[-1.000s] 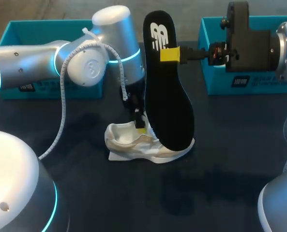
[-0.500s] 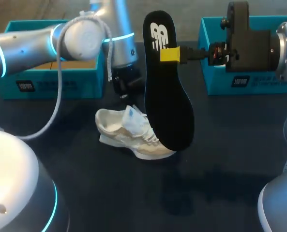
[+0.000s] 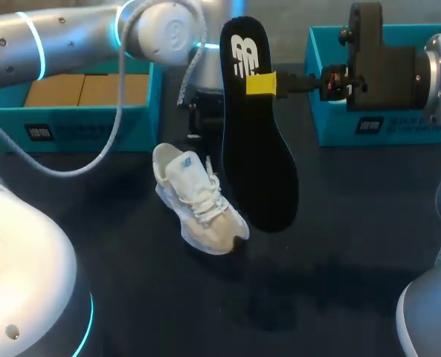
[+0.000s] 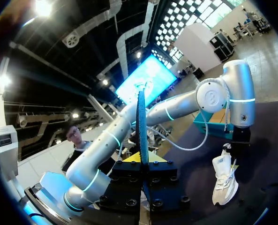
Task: Take the shoe out of the shoebox, open the shoe tongue, remove and reinsert the insole, then place the shoe into the shoebox
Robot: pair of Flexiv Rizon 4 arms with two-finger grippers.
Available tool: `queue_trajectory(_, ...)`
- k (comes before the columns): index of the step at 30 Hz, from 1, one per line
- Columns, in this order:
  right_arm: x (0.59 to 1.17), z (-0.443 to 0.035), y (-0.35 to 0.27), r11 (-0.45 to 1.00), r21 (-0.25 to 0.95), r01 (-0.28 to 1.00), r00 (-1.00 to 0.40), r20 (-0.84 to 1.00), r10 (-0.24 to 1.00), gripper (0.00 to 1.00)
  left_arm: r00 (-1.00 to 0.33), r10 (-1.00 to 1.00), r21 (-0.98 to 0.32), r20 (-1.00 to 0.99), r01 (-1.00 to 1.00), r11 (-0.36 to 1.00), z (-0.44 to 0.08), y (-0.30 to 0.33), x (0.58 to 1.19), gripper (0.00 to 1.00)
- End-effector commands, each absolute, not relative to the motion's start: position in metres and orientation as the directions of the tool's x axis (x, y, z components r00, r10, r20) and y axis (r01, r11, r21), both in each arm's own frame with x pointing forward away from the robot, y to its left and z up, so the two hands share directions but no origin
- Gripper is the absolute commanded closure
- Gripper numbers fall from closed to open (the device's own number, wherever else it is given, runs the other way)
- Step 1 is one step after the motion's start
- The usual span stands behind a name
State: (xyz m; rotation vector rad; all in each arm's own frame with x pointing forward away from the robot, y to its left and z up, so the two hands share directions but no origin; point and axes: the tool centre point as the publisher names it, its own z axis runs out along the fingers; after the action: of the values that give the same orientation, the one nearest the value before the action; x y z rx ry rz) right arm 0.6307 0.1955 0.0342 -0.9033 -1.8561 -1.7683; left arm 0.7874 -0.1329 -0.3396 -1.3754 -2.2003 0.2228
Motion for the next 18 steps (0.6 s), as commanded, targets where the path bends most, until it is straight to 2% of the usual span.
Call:
queue_trajectory(1, 0.631, 0.033, 0.198, -0.022, 0.712, 0.701, -0.700, 0.694, 0.166, 1.00, -0.157, 0.930, -0.377, 0.332, 0.882, 0.283, -0.335, -0.136, 0.787, 1.00)
queue_trajectory(11, 0.631, 0.033, 0.198, -0.022, 0.712, 0.701, -0.700, 0.694, 0.166, 1.00, -0.155, 0.930, -0.366, 0.333, 0.888, 0.279, -0.337, -0.140, 0.788, 1.00)
queue_trajectory(18, 0.631, 0.033, 0.198, -0.022, 0.712, 0.701, -0.700, 0.694, 0.166, 1.00, -0.059, 0.942, -0.354, 0.332, 0.917, 0.182, -0.332, -0.160, 0.795, 1.00)
